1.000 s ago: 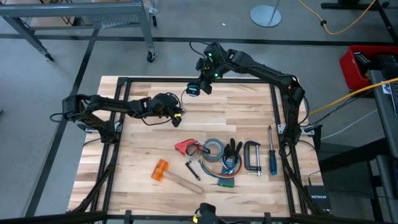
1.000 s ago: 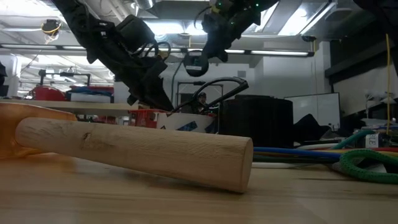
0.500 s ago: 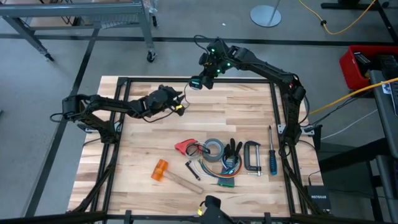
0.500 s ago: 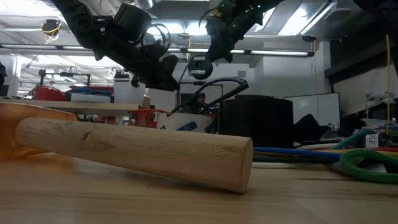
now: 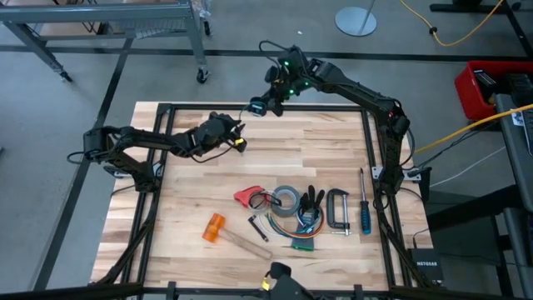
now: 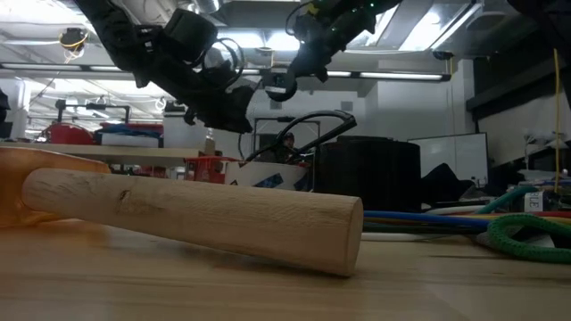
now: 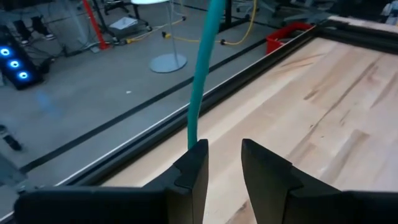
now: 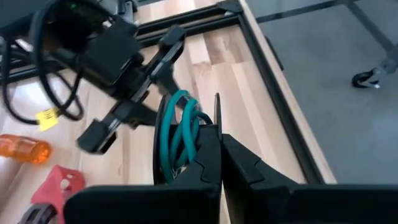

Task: Coil cords
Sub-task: Coil the green cable wire on the black spool

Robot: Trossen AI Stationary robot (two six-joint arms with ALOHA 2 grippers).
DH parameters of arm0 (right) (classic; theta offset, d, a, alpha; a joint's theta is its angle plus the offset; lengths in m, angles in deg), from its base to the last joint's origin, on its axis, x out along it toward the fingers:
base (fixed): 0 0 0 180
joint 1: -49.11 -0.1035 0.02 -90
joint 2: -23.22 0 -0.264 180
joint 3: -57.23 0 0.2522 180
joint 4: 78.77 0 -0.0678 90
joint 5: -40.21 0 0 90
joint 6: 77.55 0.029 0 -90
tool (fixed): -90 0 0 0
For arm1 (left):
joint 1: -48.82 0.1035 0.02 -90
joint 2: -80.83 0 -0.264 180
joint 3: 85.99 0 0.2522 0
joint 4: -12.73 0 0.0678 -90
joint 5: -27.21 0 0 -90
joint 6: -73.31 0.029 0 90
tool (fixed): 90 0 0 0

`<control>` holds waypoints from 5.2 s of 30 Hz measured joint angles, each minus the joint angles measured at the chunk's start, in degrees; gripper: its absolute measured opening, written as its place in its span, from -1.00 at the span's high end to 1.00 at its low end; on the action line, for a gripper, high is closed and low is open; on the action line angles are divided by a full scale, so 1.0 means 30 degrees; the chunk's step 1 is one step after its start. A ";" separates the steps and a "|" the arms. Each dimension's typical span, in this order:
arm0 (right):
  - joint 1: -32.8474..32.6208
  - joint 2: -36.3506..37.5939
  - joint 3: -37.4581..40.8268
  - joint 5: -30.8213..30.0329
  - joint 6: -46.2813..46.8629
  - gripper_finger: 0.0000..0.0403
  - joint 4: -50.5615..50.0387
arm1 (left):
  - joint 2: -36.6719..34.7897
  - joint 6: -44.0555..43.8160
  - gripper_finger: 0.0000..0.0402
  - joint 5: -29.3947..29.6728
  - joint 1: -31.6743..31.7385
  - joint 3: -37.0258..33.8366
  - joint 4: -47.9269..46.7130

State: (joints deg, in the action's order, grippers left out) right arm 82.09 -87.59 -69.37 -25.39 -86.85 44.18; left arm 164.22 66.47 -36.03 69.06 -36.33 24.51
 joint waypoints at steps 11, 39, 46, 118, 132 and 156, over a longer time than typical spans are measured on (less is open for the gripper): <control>0.0020 0.0015 0.0000 0.0051 0.0000 1.00 -0.1186 | 0.0000 -0.0689 0.56 0.0038 -0.0358 -0.0006 -0.0336; -0.0161 0.0022 -0.0007 -0.0102 -0.0444 1.00 -0.1042 | 0.0005 -0.1077 0.56 0.1016 -0.0573 -0.0002 0.0234; -0.0641 0.0029 -0.0015 0.0626 -0.0423 1.00 -0.0932 | 0.0007 -0.0947 0.56 0.1021 -0.0573 -0.0007 0.0188; -0.3738 -0.2499 -0.0004 -0.7958 -0.0984 1.00 0.6384 | 0.0022 -0.3184 1.00 -0.1157 -0.0944 0.0576 0.3867; -0.3732 -0.2499 -0.0015 -0.8835 -0.2135 1.00 0.2670 | 0.0015 -0.3177 1.00 -0.1743 -0.1007 0.0576 0.4149; -0.3732 -0.2127 -0.0015 -0.8715 -0.3494 1.00 -0.3700 | -0.0006 -0.2396 1.00 -0.2476 -0.1003 0.0583 0.1344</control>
State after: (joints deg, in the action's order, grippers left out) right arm 70.89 -93.97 -69.41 -51.54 -97.34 33.08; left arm 164.20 59.28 -43.46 66.05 -34.58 28.55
